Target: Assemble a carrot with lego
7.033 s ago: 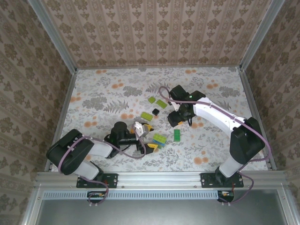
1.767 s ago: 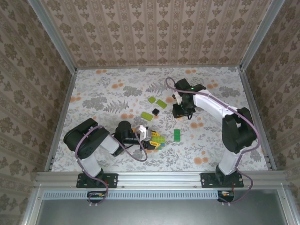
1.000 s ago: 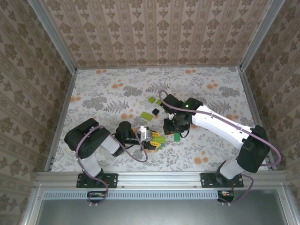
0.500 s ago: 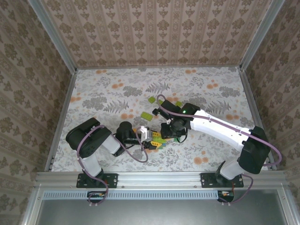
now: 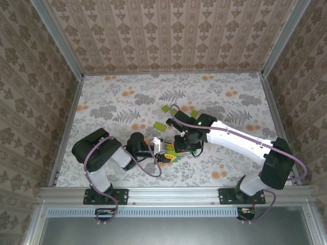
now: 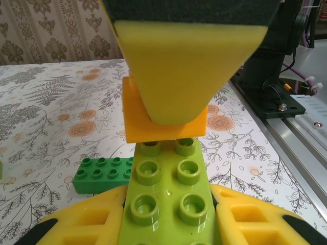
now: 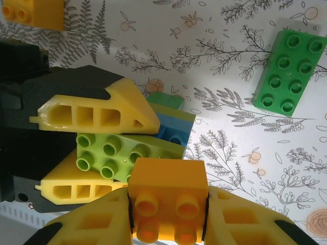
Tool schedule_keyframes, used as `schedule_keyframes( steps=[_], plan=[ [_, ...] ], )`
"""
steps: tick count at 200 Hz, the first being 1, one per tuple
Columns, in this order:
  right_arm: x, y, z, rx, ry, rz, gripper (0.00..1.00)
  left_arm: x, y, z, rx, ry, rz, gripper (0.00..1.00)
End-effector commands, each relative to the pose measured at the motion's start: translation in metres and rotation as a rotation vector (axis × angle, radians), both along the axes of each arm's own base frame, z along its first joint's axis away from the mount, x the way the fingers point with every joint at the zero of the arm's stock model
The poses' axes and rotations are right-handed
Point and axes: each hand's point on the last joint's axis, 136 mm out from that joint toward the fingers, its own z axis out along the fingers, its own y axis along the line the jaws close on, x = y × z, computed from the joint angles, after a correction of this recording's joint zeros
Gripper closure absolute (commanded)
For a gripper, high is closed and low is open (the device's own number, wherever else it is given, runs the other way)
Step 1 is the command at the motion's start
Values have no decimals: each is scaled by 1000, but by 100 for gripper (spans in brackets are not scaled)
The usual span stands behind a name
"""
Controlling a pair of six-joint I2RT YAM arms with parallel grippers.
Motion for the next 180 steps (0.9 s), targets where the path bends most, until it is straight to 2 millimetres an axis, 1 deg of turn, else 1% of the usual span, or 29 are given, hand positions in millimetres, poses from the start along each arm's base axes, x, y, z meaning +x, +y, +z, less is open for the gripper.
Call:
schedule_keyframes(
  steps=[1,39,102,180],
  plan=[
    [-4,-9,-8,-47,3,-33,73,1,2,-25,77,30,23,72],
    [-6,-12,-12,-67,4,-43,73,2,1,-25,78,29,26,72],
    [-6,-10,-17,-66,5,-65,73,2,2,-26,88,26,35,72],
    [-10,-26,-29,-139,3,-132,73,3,1,-29,98,27,38,73]
  ],
)
